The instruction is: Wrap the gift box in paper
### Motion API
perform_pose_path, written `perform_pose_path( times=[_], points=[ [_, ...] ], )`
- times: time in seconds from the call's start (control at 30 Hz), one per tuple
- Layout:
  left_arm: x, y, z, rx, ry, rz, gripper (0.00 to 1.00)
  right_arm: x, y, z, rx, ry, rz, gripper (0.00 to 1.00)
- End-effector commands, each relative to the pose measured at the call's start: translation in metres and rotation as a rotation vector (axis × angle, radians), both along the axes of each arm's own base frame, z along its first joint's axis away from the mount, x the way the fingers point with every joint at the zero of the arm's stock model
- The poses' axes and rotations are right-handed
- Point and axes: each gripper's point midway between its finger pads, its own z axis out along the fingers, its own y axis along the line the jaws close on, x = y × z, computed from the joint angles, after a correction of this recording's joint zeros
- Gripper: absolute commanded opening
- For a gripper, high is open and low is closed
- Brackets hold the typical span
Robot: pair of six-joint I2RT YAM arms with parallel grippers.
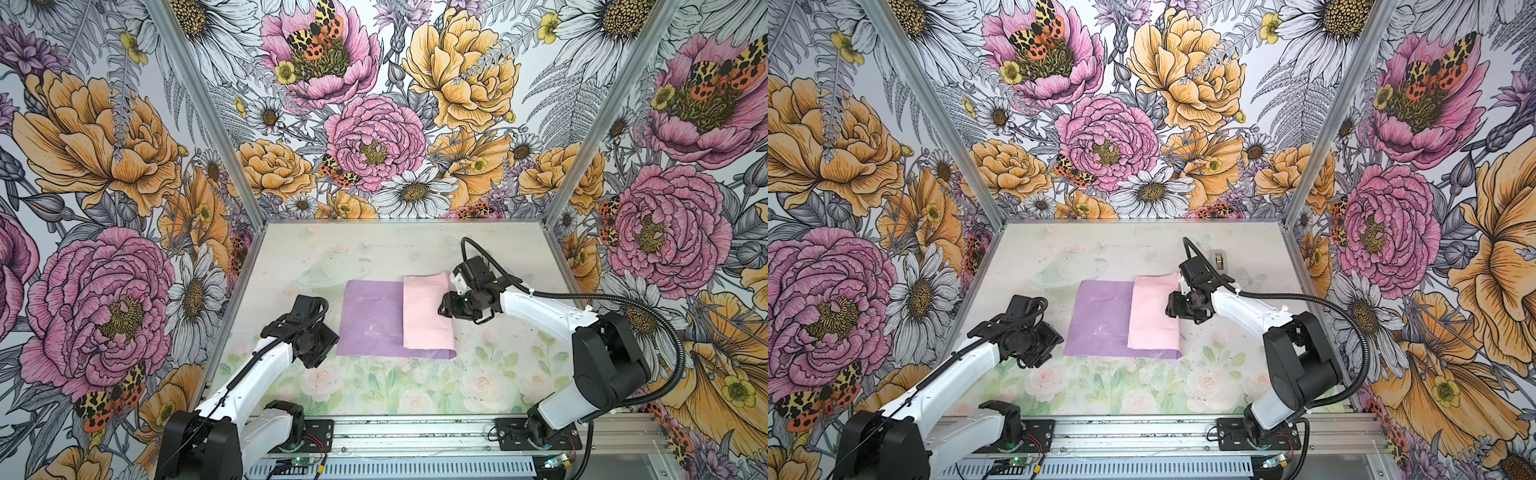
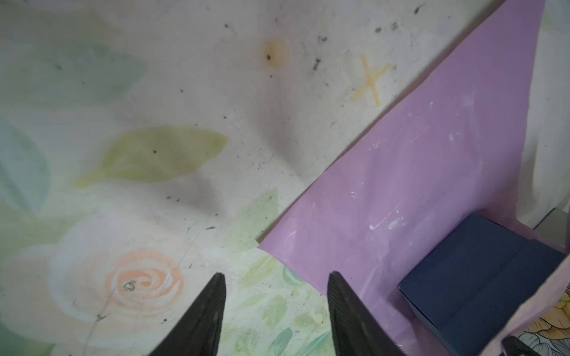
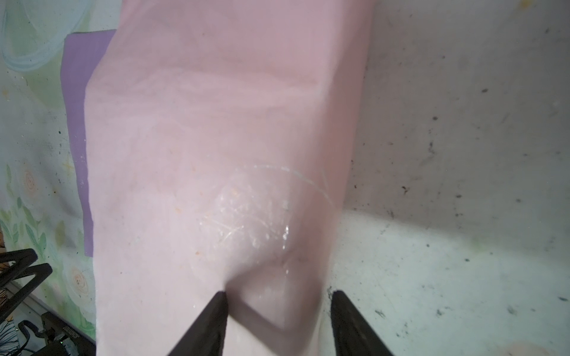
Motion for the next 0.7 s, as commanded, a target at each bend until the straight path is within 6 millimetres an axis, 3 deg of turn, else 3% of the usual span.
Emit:
perform_pose_path(
  times=[0.0,0.33,0.67],
  points=[
    [0.013,-0.015,-0.002,-0.092,-0.036,-0.019,0.55,0.003,0.005,0.009,-0.002,-0.032,0.029,0.56],
    [0.021,-0.041,-0.027,-0.181,-0.025,-0.091,0.55,0.002,0.005,0.01,-0.003,-0.035,0.033,0.56],
    [0.061,-0.072,-0.008,-0.276,-0.179,-0.158,0.56,0.0,0.005,0.005,-0.009,-0.024,0.036,0.56]
  ],
)
